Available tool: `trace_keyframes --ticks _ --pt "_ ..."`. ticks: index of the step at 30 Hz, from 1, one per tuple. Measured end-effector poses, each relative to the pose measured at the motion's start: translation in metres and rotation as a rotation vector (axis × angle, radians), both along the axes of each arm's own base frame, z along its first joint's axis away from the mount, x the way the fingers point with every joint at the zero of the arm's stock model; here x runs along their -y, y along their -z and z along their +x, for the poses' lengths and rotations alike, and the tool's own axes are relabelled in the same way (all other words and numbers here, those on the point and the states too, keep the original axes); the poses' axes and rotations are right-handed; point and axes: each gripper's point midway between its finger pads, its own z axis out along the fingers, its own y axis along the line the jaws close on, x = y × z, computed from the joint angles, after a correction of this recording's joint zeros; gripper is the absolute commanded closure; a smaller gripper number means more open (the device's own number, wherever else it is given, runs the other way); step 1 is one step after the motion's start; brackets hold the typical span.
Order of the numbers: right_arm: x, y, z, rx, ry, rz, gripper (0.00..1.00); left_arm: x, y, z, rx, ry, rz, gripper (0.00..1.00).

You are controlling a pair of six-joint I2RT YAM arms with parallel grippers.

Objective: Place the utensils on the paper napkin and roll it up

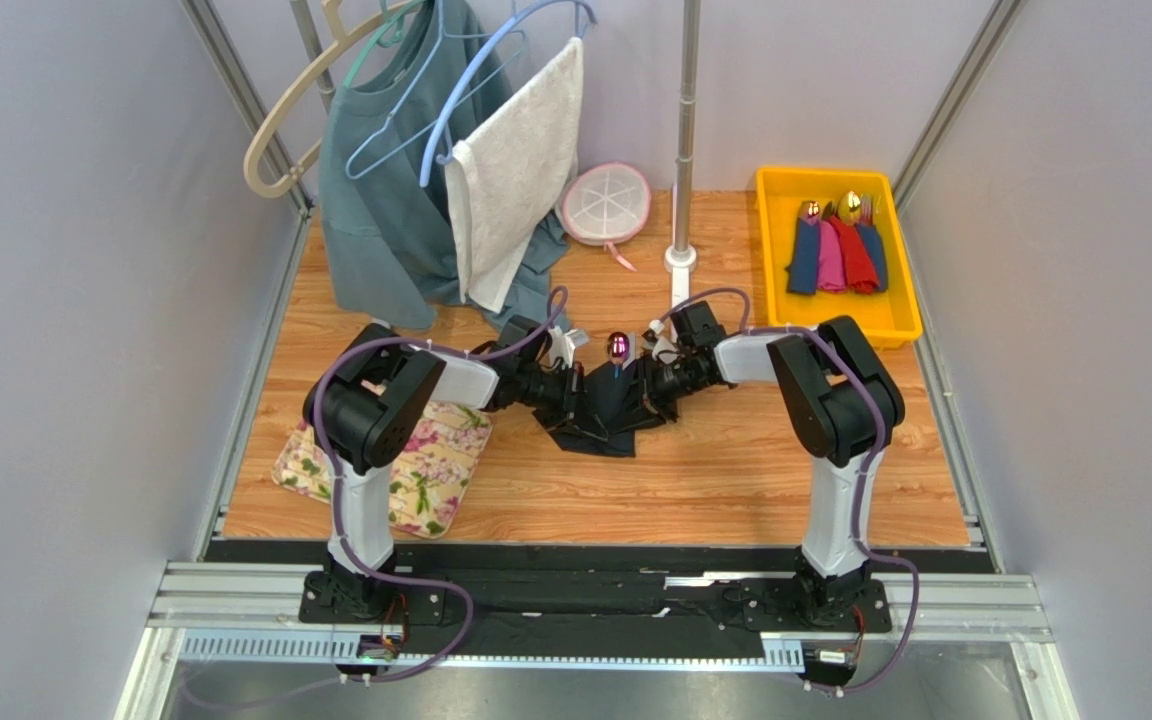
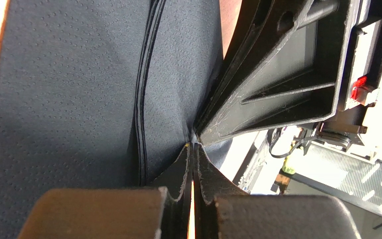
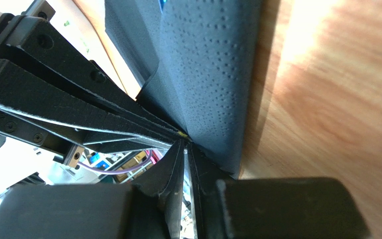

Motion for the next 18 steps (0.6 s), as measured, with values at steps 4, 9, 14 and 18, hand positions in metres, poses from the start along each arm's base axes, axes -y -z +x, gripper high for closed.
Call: trace_keyframes --ticks 4,9,14,18 --pt "0.000 -0.002 0.002 0.002 0.005 0.007 0.86 0.000 0.000 0.000 0.001 0.000 0.000 1.00" --pt "-0.005 -0.012 0.018 0.039 0.020 0.016 0.88 0.000 0.000 0.000 0.003 0.002 -0.001 1.00" --pt "-0.011 -0.025 0.043 0.118 0.039 0.019 0.91 -0.001 0.000 0.001 0.004 -0.001 -0.001 1.00" --pt "-0.011 -0.019 0.055 0.151 0.047 -0.007 0.95 -0.001 0.000 0.001 0.004 -0.001 -0.002 1.00"
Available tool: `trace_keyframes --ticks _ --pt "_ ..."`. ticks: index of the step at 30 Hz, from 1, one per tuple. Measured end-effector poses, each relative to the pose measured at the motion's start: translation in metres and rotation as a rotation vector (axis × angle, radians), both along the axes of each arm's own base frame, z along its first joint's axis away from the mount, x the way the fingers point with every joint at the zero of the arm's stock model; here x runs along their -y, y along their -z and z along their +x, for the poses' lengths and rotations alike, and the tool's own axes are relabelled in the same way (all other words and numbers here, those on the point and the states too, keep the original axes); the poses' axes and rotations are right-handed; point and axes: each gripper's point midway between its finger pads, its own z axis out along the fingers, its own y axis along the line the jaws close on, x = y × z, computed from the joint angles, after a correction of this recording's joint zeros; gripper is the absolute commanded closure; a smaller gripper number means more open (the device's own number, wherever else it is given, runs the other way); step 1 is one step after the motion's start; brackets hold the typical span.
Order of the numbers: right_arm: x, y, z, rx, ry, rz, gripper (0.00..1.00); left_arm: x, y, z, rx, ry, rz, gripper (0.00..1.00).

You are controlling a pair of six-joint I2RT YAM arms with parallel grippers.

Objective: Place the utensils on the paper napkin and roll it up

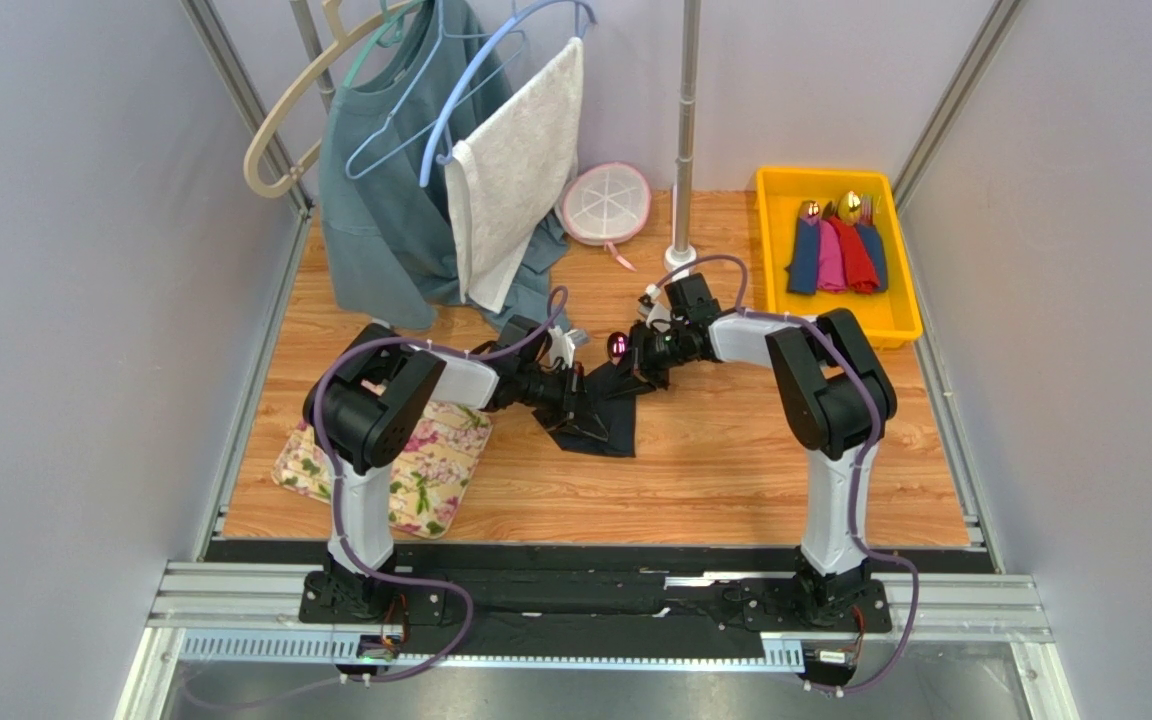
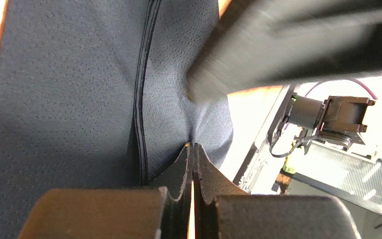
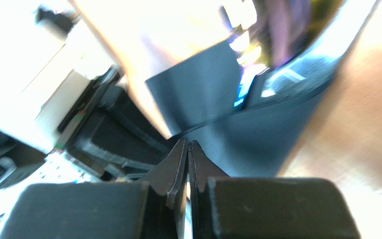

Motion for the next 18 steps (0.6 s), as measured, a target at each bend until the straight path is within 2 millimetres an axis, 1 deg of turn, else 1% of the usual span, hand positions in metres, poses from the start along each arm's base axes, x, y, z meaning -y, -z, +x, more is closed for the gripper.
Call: trace_keyframes --ticks 2,4,7,8,10,14,16,18 --pt "0.002 0.012 0.004 -0.004 0.004 -0.030 0.96 0.000 0.000 0.001 0.000 -0.002 0.000 1.00" --pt "0.004 0.022 0.004 -0.020 0.002 -0.049 0.96 -0.001 0.000 0.001 -0.001 -0.003 -0.001 1.00" --pt "0.004 0.022 0.004 -0.015 -0.005 -0.057 0.98 -0.002 0.000 0.003 0.002 -0.014 -0.010 0.99" --pt "0.004 0.022 0.005 -0.012 -0.007 -0.060 0.98 -0.003 0.000 0.003 0.000 -0.018 -0.013 0.94" --pt "0.005 0.022 0.006 -0.001 -0.013 -0.065 0.99 -0.004 0.000 0.003 0.000 -0.028 -0.021 0.89" --pt "0.006 0.022 0.006 0.013 -0.025 -0.068 0.99 -0.012 -0.004 0.003 0.021 -0.069 -0.007 0.70" --pt "0.006 0.022 0.006 0.019 -0.030 -0.069 0.99 -0.019 -0.011 0.004 0.041 -0.096 0.001 0.67" --pt "0.006 0.022 0.006 0.023 -0.034 -0.069 0.99 -0.027 -0.021 0.008 0.058 -0.124 0.001 0.56"
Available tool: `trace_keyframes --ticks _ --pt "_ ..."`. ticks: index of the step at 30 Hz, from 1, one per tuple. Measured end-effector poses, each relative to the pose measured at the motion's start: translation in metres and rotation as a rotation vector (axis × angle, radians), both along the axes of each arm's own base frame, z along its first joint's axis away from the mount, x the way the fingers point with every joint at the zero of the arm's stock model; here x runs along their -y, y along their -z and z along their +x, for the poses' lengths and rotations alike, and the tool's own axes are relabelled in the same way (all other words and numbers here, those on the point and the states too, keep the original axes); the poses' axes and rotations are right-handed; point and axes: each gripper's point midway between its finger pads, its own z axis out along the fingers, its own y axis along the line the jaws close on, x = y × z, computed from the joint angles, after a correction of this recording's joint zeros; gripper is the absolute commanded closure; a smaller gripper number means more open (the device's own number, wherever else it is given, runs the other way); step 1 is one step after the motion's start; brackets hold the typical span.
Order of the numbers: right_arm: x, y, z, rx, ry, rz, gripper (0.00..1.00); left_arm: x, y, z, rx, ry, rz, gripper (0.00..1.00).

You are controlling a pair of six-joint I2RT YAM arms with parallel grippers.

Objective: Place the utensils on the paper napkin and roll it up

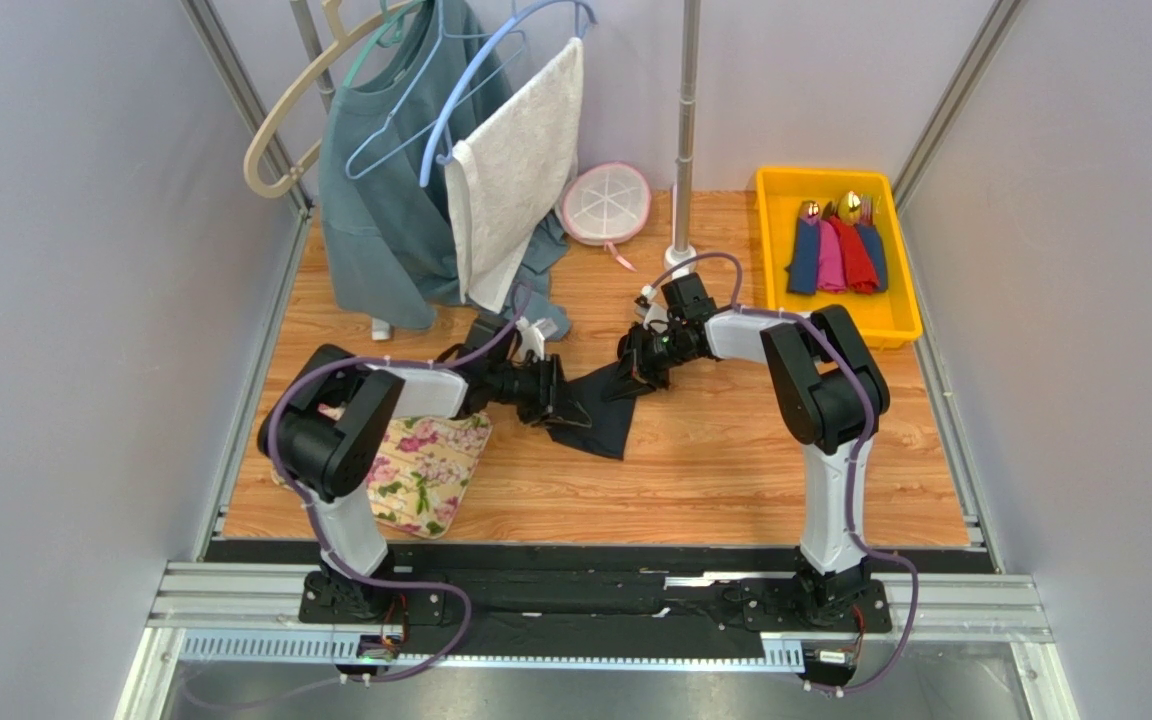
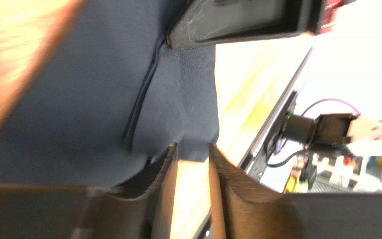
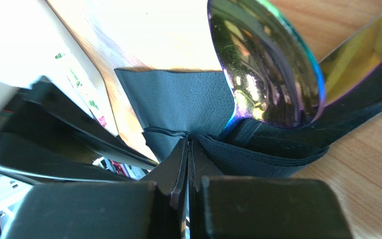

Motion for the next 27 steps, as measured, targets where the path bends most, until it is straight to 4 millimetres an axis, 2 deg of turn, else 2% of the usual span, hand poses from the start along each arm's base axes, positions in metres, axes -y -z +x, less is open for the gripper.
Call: trace_keyframes --ticks 1,4,5,8,14,18,23,27 --pt "0.000 0.000 0.000 0.002 -0.002 0.001 0.99 -0.005 -0.005 0.003 0.010 -0.017 0.000 0.43" --pt "0.000 0.000 0.000 0.006 -0.006 0.001 0.99 -0.031 -0.019 0.021 0.046 -0.096 0.016 0.31" --pt "0.000 0.000 0.000 0.006 -0.007 0.001 1.00 -0.042 -0.022 0.029 0.058 -0.131 0.031 0.22" --pt "-0.002 0.000 -0.002 0.012 -0.017 0.002 1.00 -0.068 -0.024 0.045 0.082 -0.198 0.093 0.16" --pt "-0.002 0.000 -0.002 0.023 -0.028 0.002 1.00 -0.082 -0.012 0.044 0.067 -0.204 0.198 0.16" --pt "-0.002 0.000 -0.002 0.027 -0.033 0.002 1.00 -0.079 -0.003 0.046 0.041 -0.189 0.214 0.19" --pt "-0.002 0.000 -0.002 0.035 -0.041 0.001 1.00 -0.059 -0.001 0.053 0.051 -0.143 0.192 0.31" --pt "-0.002 0.000 -0.002 0.037 -0.044 -0.001 1.00 -0.035 0.002 0.049 0.034 -0.084 0.123 0.33"
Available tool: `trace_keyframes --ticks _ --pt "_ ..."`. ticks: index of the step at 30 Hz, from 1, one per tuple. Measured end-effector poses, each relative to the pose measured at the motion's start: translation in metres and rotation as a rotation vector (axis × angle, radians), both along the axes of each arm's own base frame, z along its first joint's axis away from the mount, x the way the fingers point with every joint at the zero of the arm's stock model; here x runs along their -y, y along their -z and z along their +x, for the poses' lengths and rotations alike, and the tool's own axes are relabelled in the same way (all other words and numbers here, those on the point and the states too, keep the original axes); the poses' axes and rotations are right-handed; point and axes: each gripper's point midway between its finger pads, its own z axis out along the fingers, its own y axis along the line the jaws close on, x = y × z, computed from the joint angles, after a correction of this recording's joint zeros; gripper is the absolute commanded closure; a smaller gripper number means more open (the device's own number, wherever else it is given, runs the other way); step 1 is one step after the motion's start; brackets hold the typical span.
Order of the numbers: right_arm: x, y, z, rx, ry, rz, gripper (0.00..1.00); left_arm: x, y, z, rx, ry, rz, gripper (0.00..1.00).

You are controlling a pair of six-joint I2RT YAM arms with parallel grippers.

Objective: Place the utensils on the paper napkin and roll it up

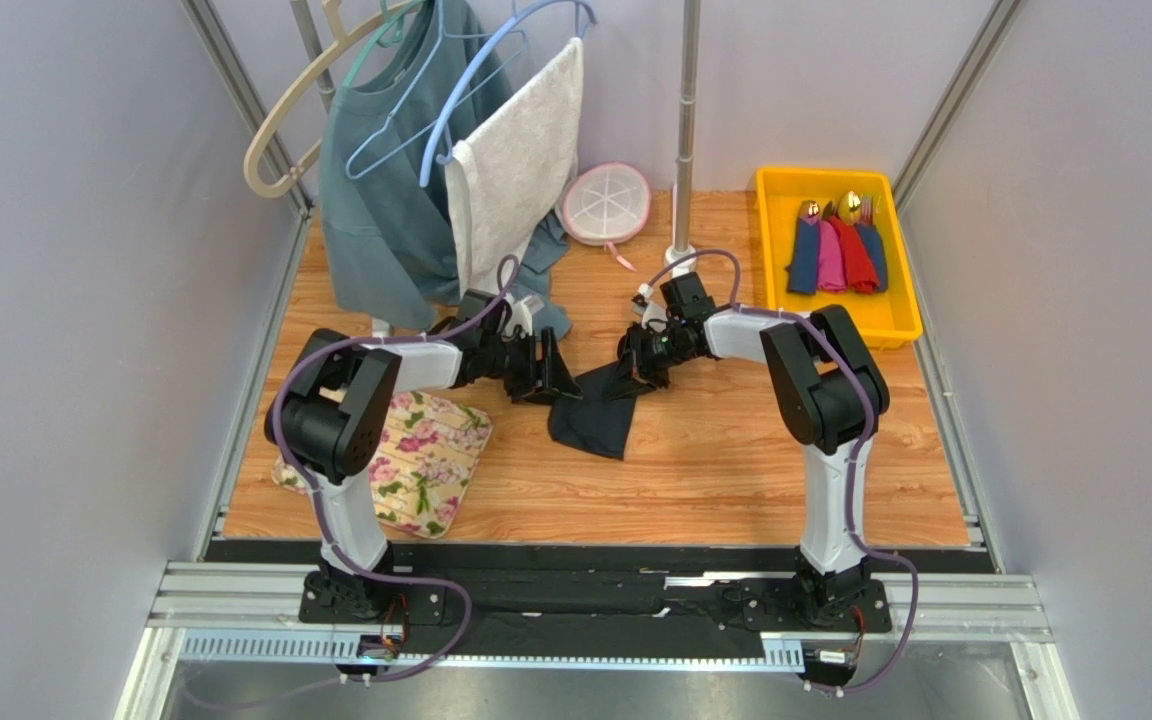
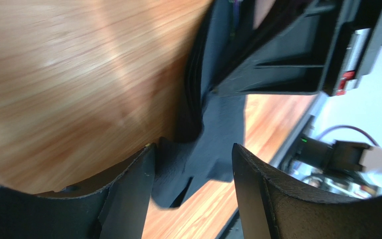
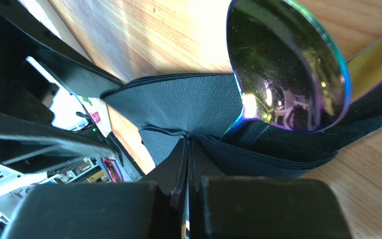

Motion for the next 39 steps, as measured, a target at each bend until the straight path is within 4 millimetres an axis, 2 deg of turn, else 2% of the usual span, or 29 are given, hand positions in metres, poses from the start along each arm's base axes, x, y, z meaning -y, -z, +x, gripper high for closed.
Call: trace_keyframes --ticks 3,8,13,17,22,26,27,29,31,34,35,36,39 --pt "0.000 0.000 0.000 0.000 0.000 0.000 1.00 0.015 -0.002 -0.001 -0.015 0.032 -0.081 0.31" --pt "0.000 0.000 0.000 0.003 -0.003 0.000 1.00 0.031 -0.006 -0.001 0.020 0.083 -0.152 0.22" --pt "0.000 0.000 0.000 0.005 -0.006 0.000 1.00 0.040 -0.008 0.000 0.058 0.132 -0.180 0.22" --pt "0.000 0.000 0.000 0.005 -0.006 0.000 1.00 0.043 -0.007 0.002 0.071 0.165 -0.186 0.27" --pt "0.000 0.000 0.000 0.009 -0.010 -0.002 1.00 0.038 -0.004 -0.003 0.075 0.204 -0.183 0.35" --pt "0.000 0.000 -0.001 0.012 -0.015 -0.001 1.00 0.024 -0.003 -0.023 0.044 0.211 -0.184 0.43" --pt "0.000 0.000 -0.001 0.014 -0.017 -0.001 1.00 0.021 -0.003 -0.029 0.034 0.208 -0.184 0.48" --pt "0.000 0.000 -0.001 0.019 -0.023 0.000 1.00 0.016 -0.004 -0.044 0.008 0.205 -0.188 0.51" --pt "-0.001 0.000 -0.002 0.025 -0.034 0.004 1.00 0.015 -0.004 -0.048 0.000 0.198 -0.192 0.51" --pt "-0.002 0.000 -0.004 0.036 -0.051 0.008 1.00 0.015 -0.005 -0.046 0.000 0.185 -0.192 0.48" --pt "-0.002 0.000 -0.004 0.040 -0.056 0.009 1.00 0.015 -0.005 -0.045 0.003 0.179 -0.189 0.44" --pt "-0.002 0.000 -0.004 0.043 -0.060 0.010 1.00 0.015 -0.004 -0.043 0.004 0.172 -0.186 0.31" --pt "-0.002 0.000 -0.005 0.051 -0.070 0.012 1.00 0.017 -0.004 -0.037 -0.006 0.137 -0.188 0.25"
